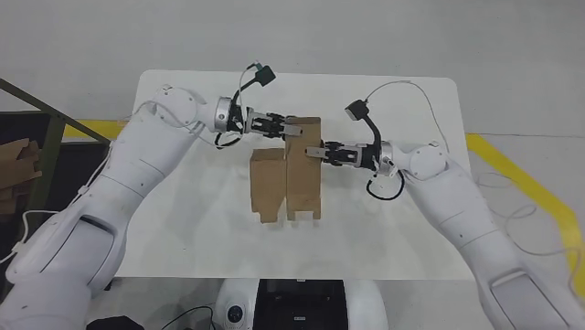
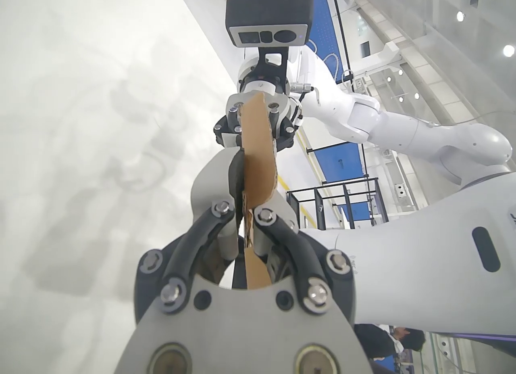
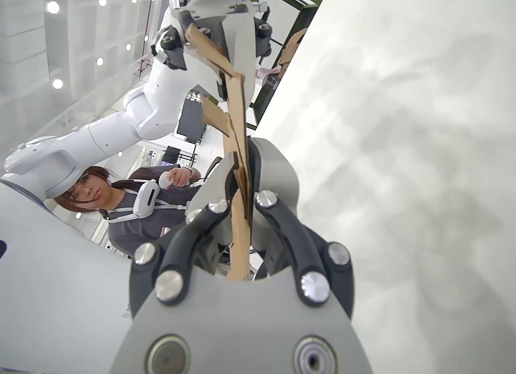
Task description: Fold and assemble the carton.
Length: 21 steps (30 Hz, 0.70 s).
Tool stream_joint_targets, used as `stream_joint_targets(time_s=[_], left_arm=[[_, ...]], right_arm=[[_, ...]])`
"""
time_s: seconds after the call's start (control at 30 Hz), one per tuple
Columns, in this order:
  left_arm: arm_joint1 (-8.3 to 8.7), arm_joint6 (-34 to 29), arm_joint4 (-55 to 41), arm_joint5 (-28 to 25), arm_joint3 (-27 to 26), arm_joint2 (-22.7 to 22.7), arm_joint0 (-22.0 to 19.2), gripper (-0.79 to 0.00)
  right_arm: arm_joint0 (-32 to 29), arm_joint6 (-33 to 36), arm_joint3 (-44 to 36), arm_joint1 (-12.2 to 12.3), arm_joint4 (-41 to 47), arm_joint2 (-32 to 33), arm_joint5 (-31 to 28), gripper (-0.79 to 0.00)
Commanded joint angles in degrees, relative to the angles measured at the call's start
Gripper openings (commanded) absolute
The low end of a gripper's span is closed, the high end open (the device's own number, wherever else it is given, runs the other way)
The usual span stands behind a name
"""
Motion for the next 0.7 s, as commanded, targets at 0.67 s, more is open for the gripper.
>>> stream_joint_targets(time_s=[0.67], left_arm=[[3.47, 16.2, -3.1, 1.2, 2.9, -12.6, 5.5, 0.0]], right_arm=[[-5.9, -12.6, -9.5, 1.5, -2.6, 7.2, 10.5, -0.785]])
